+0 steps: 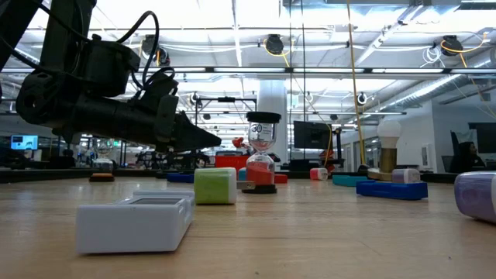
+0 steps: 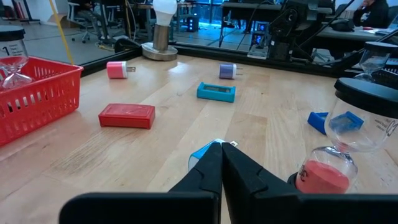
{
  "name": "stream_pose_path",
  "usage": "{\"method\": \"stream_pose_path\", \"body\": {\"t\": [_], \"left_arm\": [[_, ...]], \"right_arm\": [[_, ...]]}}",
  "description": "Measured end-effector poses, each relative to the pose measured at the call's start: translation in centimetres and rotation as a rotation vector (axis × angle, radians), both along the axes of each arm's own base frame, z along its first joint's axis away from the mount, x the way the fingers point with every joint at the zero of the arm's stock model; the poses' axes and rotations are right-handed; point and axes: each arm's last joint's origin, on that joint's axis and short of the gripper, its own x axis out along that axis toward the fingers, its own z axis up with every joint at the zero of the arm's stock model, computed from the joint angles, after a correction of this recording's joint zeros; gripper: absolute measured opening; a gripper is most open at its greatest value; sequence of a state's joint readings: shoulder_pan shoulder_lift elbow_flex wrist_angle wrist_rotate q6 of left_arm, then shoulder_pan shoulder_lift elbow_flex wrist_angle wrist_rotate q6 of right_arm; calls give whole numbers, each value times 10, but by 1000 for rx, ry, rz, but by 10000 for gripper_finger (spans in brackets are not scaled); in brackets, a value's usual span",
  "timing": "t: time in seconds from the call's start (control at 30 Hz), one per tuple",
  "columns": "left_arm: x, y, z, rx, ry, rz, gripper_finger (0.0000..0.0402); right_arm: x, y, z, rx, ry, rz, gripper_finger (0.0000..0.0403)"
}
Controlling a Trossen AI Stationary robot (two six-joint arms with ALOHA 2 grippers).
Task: Pick & Place Office items
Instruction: Put the top blue digital timer into the blue bin
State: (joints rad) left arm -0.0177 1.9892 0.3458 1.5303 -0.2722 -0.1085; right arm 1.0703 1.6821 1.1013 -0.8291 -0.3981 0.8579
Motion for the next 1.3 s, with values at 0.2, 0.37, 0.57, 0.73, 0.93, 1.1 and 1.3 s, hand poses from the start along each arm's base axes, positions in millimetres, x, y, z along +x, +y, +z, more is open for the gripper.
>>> {"method": "stream_pose_path", "body": {"t": [0.2, 0.37, 0.57, 0.73, 0.93, 1.1, 1.3], "left_arm": [[0, 0, 0, -1, -1, 3, 14], [0, 0, 0, 1, 0, 9, 4], [0, -4, 0, 22, 4, -11, 14], [0, -8, 2, 51, -12, -28, 4], [0, -9, 3, 54, -20, -42, 19], [0, -9, 3, 48, -23, -50, 20], [1, -9, 3, -5, -36, -45, 21]], "right_arm": [[8, 0, 10, -2, 1, -22, 208], [16, 1, 26, -5, 3, -43, 207], [35, -3, 61, -27, 46, -154, 173], [47, -24, 89, -210, -2, -313, 99], [56, -65, 105, -307, -332, -313, 7], [60, -111, 103, -353, -552, -307, 18], [78, -161, 84, -307, -846, -308, 10]]}}
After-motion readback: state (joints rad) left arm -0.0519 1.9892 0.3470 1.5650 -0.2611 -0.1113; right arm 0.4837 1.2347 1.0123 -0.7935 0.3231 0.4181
